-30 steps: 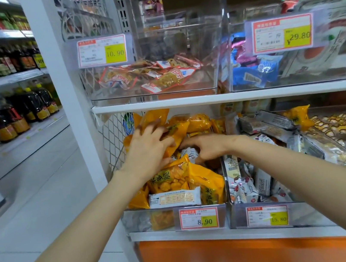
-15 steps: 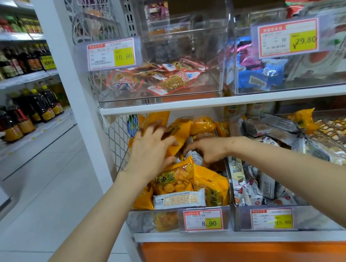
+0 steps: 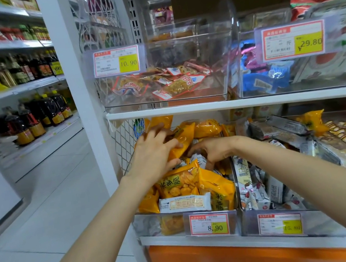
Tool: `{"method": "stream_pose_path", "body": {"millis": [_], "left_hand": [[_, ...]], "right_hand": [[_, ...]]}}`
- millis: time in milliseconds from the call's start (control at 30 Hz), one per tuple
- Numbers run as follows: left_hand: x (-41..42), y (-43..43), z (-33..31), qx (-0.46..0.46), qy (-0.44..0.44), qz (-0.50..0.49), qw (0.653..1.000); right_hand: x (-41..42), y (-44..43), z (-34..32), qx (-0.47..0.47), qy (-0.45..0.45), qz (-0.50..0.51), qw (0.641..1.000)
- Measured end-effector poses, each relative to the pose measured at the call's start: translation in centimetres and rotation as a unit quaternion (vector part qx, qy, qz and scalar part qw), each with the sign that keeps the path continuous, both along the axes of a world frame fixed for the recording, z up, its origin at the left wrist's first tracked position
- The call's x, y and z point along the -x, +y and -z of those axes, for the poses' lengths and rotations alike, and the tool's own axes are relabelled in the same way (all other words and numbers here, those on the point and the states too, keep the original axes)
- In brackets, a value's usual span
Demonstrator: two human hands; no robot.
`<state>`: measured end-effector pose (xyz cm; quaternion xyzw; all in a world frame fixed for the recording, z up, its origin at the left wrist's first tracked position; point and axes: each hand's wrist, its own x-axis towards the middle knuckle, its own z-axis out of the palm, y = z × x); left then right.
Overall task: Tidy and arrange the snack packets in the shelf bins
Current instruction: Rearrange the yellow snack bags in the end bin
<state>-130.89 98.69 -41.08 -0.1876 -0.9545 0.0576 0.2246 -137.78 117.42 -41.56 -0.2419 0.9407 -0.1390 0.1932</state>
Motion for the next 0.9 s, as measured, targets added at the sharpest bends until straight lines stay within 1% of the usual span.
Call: {"method": "stream_pose_path", "body": {"millis": [100, 233, 433, 633, 767, 833, 900], "left_hand": [[0.0, 0.2, 0.0, 0.012, 0.000, -0.005, 1.000], [0.0, 0.2, 0.0, 0.008, 0.000, -0.005, 1.000], [-0.1, 0.1, 0.1, 0.001, 0.004, -0.004, 1.000], [0.3, 0.3, 0.3, 0.014, 0.007, 0.013, 1.000], [0.7, 0.8, 0.6, 0.037, 0.011, 0.058, 0.998], [0.7, 0.9, 0.8, 0.018, 0.016, 0.082, 0.996], [0.5, 0.9, 0.9, -0.026, 0.004, 0.076, 0.997]], "right_hand": [[0.0, 0.0, 0.4, 0.014, 0.003, 0.002, 1.000], [-0.5, -0.1, 0.6, 0.041, 0.050, 0.004, 0.998], [-1.3, 0.9, -0.4, 0.097, 0.058, 0.008, 0.994], [-3.1, 3.6, -2.8, 0.199, 0.082, 0.029, 0.976], [-4.4, 5.8, -3.1, 0.241, 0.131, 0.061, 0.960], [-4.9, 6.4, -2.9, 0.245, 0.143, 0.065, 0.957], [-5.4, 6.7, -2.6, 0.250, 0.144, 0.071, 0.955]]}}
